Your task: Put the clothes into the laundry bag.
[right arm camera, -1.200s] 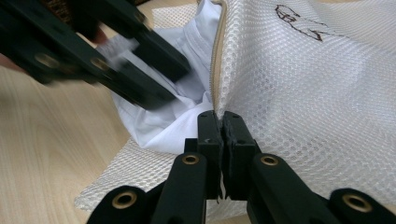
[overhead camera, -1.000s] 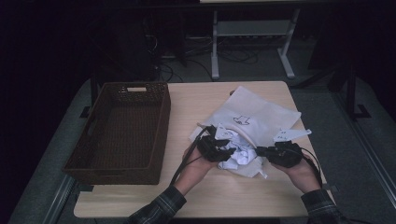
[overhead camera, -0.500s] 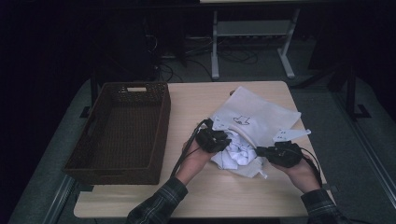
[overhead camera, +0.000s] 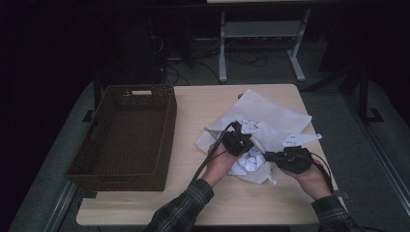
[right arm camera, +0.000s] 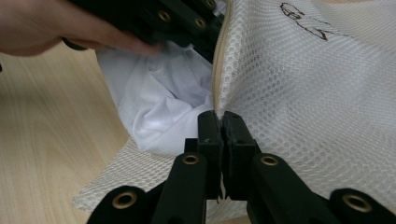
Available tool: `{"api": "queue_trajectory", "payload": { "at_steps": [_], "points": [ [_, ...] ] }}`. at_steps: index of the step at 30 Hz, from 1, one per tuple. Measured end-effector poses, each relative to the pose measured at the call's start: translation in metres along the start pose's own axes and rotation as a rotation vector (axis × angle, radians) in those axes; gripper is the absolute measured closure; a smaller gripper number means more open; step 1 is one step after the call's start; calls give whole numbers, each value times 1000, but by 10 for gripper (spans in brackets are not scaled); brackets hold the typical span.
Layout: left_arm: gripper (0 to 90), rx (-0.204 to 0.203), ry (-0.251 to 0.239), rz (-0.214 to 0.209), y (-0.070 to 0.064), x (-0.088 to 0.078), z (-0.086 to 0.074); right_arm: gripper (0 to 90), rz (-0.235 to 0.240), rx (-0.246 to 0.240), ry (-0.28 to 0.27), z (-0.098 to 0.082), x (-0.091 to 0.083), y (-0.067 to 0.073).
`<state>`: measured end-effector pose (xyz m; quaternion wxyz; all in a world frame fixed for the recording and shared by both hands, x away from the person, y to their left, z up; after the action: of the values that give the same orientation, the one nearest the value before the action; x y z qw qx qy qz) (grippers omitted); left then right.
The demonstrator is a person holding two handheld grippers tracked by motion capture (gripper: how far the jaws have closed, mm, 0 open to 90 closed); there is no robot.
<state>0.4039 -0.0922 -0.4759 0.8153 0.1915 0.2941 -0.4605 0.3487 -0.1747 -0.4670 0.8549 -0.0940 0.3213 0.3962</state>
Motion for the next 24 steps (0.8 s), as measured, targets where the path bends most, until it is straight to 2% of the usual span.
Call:
{"api": "queue_trajectory", "payload": {
  "at_steps": [3, 6, 8, 16, 20, 24],
  "points": [
    [887, -1, 7, -14, -4, 6, -2, 863, 1, 0, -1, 0, 0, 0],
    [815, 3, -2, -25, -7, 1, -1, 863, 1, 0, 0, -1, -1, -1],
    [764, 5, -9, -29, -7, -4, -2, 863, 1, 0, -3, 0, -1, -1],
    [556, -27, -26, -78, -1, -38, -10, 863, -2, 0, 2, -1, 0, -1],
    [489, -33, -19, -56, 12, -57, -18, 863, -3, -1, 6, -1, 0, -2],
    [417, -44, 3, -6, 31, -71, -32, 863, -3, -2, 8, -2, 0, -2]
  ]
}}
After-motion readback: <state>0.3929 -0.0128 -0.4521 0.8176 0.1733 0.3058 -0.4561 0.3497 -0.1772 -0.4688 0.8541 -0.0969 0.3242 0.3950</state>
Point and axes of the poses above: each handheld gripper's, and its own axes: x roughly forward along the jaws, z roughly out of its top, y roughly to its left, the point moved 9 cm from there along x, roughly forward along the jaws, and after that the axes turned 1 degree about x, right-handed, at the moved point
